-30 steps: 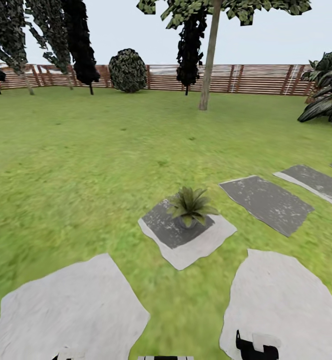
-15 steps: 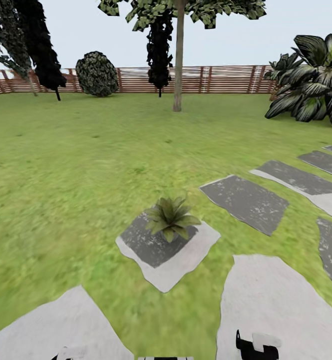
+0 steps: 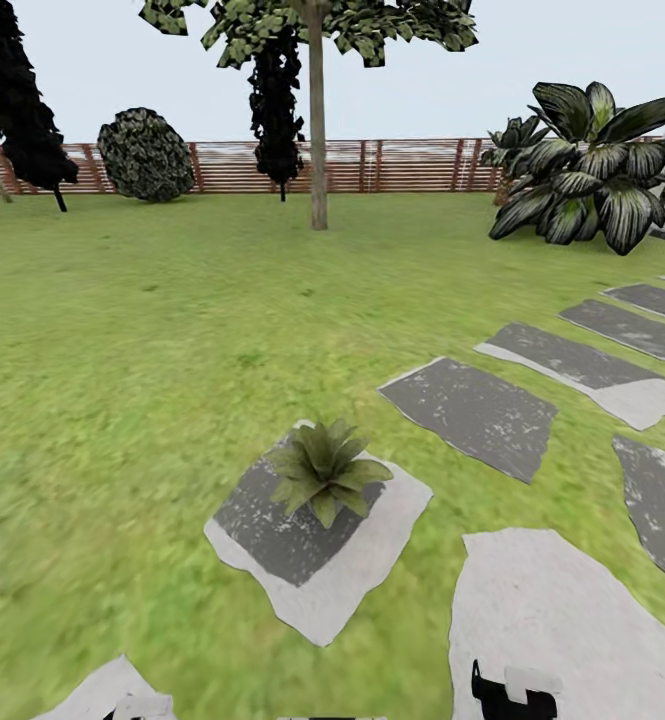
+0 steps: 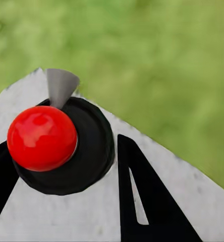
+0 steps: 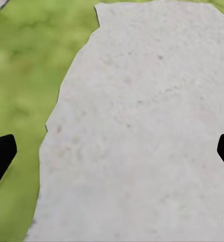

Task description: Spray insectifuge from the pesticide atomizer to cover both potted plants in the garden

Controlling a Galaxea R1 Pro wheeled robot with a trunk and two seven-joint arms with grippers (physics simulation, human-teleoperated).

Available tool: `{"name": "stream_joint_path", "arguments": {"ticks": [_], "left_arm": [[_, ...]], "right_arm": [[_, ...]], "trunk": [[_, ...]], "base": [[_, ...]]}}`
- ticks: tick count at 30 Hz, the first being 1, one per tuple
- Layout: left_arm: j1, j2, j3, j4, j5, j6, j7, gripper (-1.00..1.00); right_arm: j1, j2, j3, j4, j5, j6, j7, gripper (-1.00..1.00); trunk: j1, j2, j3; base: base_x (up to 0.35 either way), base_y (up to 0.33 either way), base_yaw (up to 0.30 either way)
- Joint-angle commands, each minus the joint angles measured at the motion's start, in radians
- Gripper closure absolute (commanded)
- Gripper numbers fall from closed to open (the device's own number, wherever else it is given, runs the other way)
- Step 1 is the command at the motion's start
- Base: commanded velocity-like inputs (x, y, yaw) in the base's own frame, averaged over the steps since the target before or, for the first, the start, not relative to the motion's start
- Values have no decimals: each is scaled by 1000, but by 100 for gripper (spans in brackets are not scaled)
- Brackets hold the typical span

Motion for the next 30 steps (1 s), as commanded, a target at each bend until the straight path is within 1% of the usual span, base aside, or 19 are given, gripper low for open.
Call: {"name": "stream_joint_path", "arguments": {"ticks": [1, 9, 14, 19, 24, 27, 29, 30], "left_arm": [[-1, 0, 3, 2, -12, -4, 8, 100], [-1, 0, 4, 2, -11, -4, 8, 100], [-1, 1, 5, 1, -10, -4, 8, 100], [-1, 1, 5, 2, -9, -4, 8, 100], [-1, -2, 1, 3, -14, -3, 7, 100], [-1, -6, -5, 3, -18, -2, 2, 100], [-2, -2, -8, 2, -20, -2, -20, 100], [-2, 3, -19, -1, -29, 0, -69, 100]], "right_arm": [[-1, 0, -5, 2, 11, -2, -6, -100], [-1, -1, -5, 12, 10, -2, -6, -100], [-1, 4, -5, 15, 8, -2, -8, -100], [-1, 5, -5, 16, 8, -2, -9, -100], [-1, 5, -5, 16, 8, -2, -9, -100], [-1, 2, -5, 16, 10, -3, -7, -100], [-1, 0, -3, 16, 15, -2, -5, -100], [-1, -1, 0, 16, 26, -1, -3, -100]], "trunk": [[0, 0, -1], [0, 0, -1], [0, 0, -1], [0, 0, 2], [0, 0, 6], [0, 0, 7], [0, 0, 7], [0, 0, 7]], "base": [[334, 133, -14], [316, 24, -2], [45, 0, 0], [257, 137, -227], [39, 35, -218], [3, 3, -55], [1, 1, -14], [0, 0, -6]]}}
